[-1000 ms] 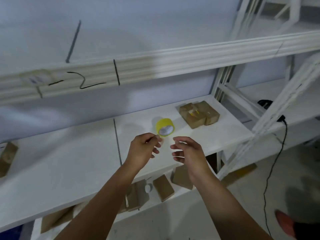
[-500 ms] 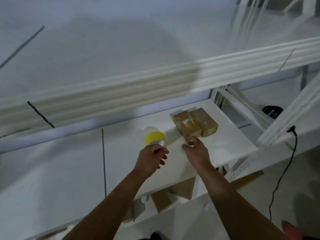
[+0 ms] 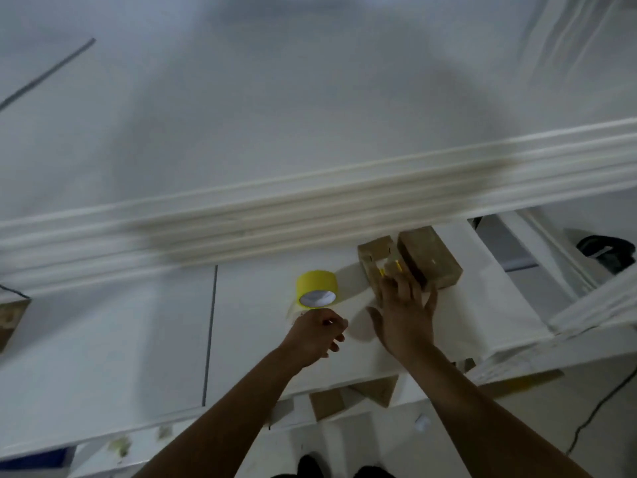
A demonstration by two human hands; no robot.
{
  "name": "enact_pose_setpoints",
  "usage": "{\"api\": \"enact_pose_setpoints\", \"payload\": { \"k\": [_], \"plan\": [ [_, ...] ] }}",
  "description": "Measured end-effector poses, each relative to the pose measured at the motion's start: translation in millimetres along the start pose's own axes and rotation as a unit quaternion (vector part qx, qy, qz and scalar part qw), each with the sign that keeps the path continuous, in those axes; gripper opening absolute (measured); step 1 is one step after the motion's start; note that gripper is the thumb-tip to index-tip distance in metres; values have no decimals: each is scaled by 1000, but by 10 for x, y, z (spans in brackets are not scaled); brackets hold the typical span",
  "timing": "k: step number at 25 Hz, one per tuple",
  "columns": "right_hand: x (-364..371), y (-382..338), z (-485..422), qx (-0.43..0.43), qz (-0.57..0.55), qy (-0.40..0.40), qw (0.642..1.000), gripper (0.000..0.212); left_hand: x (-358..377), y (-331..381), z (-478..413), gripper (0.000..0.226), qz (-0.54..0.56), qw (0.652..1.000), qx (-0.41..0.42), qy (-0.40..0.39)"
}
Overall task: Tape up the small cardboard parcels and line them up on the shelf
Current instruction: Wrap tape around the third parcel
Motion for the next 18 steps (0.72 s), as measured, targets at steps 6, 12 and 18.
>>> {"api": "enact_pose_setpoints", "payload": {
  "k": [6, 12, 18],
  "plan": [
    [98, 202, 281, 76, -210, -24, 975, 90, 360, -348, -115, 13, 67, 994, -85, 9],
    [-64, 196, 492, 85, -302, -60, 948, 122, 521, 23, -22, 27, 284, 957, -33, 41],
    [-251, 71, 722, 7, -548, -51, 835, 90, 365, 185, 265, 17, 341, 930, 21, 135]
  ]
}}
Point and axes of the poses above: each hand's wrist, its own z-axis away from the middle knuckle, its own x-axis out of the palm, y = z × x, the point moved 7 cm from there along -z, towards the middle knuckle, and after that the axes turned 3 degrees about -x, right-handed, at the moved point
